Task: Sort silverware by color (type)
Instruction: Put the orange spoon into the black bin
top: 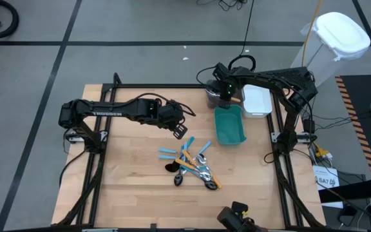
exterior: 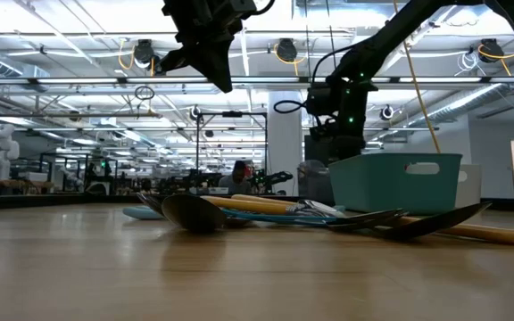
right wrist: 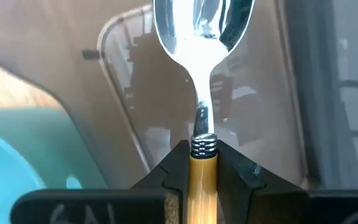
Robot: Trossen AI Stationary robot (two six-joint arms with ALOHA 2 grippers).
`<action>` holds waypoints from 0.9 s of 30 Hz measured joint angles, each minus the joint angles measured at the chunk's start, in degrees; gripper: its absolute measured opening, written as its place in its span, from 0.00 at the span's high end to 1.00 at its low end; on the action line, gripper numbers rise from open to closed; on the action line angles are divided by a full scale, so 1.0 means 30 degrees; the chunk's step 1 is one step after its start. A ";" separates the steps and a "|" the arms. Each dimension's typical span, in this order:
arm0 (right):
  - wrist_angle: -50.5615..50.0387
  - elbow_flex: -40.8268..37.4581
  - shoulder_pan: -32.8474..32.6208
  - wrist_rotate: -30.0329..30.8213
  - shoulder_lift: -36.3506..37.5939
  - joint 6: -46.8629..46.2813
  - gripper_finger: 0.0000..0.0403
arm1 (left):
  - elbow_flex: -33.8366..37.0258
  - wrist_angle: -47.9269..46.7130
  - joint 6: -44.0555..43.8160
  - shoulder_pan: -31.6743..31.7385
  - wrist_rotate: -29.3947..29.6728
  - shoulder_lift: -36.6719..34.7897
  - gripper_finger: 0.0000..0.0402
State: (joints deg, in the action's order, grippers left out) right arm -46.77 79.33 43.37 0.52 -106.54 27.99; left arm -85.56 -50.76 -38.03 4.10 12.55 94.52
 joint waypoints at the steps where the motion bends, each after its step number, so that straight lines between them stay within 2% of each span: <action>1: -0.0226 0.0000 -0.0030 0.0274 0.0000 0.0013 0.88 | 0.0000 0.0000 0.0046 0.0000 -0.0004 0.0000 1.00; 4: -0.1036 0.0000 -0.0108 0.0879 0.0000 0.0043 0.88 | 0.0001 -0.0001 0.0084 0.0000 -0.0004 0.0000 1.00; 12: -0.2078 0.0000 -0.0123 0.0954 0.0000 -0.0675 0.88 | 0.0000 0.0000 0.0084 -0.0111 -0.0011 0.0000 1.00; 20: -0.0307 0.0000 -0.0115 0.1836 0.0000 -0.0599 0.87 | 0.0000 0.0000 0.0092 -0.0510 -0.0026 0.0000 1.00; 27: 0.0233 0.0000 -0.0079 0.1834 -0.0578 -0.0887 0.86 | 0.0005 -0.0005 0.0092 -0.0539 -0.0033 0.0000 1.00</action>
State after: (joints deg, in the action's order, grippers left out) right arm -46.07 79.33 43.13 6.02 -108.27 25.33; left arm -85.54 -50.78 -37.76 2.48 12.45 94.52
